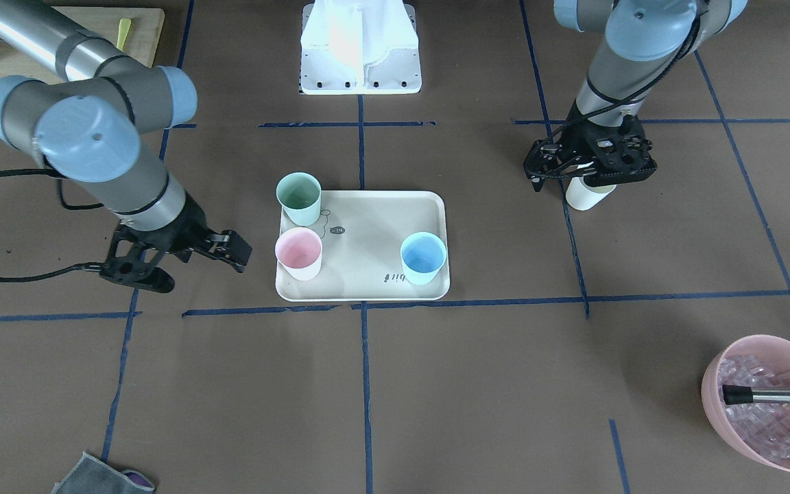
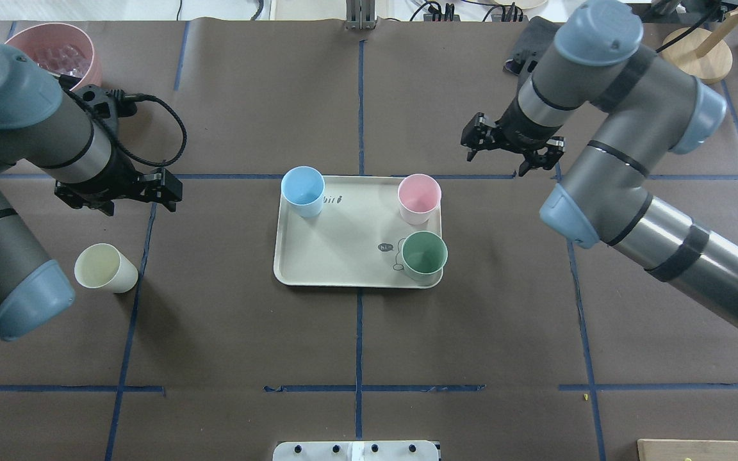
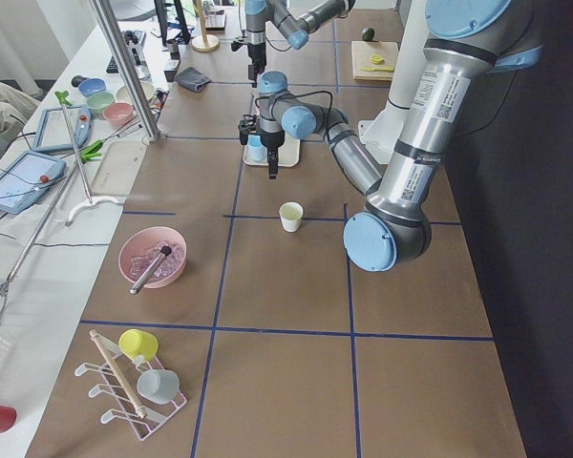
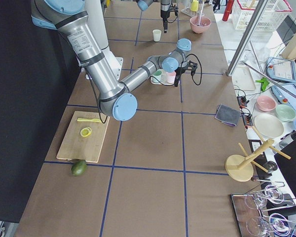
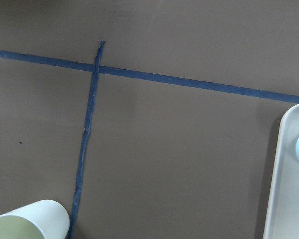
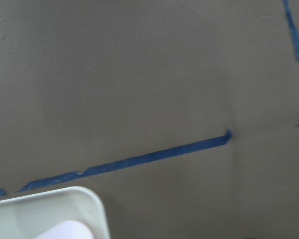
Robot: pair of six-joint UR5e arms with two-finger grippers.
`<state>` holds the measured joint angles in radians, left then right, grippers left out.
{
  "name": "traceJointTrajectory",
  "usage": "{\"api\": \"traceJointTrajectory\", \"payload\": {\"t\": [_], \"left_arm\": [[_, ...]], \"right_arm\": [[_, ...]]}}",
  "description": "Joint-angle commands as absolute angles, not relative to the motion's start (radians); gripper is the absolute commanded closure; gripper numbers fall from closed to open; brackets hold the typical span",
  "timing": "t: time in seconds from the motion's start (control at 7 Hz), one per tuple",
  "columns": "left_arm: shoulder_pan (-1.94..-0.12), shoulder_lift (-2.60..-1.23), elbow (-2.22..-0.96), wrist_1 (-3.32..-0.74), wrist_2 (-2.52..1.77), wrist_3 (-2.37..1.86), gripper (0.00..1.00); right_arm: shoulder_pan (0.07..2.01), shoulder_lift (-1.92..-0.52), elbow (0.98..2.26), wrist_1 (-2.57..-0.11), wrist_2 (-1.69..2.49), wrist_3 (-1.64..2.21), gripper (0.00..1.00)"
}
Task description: Place all cups on tray
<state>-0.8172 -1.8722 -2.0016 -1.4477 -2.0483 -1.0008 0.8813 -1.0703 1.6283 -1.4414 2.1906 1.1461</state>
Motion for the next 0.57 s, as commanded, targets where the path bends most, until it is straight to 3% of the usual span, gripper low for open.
{"api": "traceJointTrajectory", "payload": {"t": [0.0,0.43], "left_arm": [[-0.864,-1.666,-2.061,-1.521,-2.089,-0.879,0.0],[-0.853,-1.582,-1.978,-1.782,-2.089,-1.027,0.0]], "right_arm": [[1.022,-1.265,1.707,-1.44,2.282,0.827,0.0],[1.077,-1.341,1.74,-1.439,2.31,0.701,0.0]]}}
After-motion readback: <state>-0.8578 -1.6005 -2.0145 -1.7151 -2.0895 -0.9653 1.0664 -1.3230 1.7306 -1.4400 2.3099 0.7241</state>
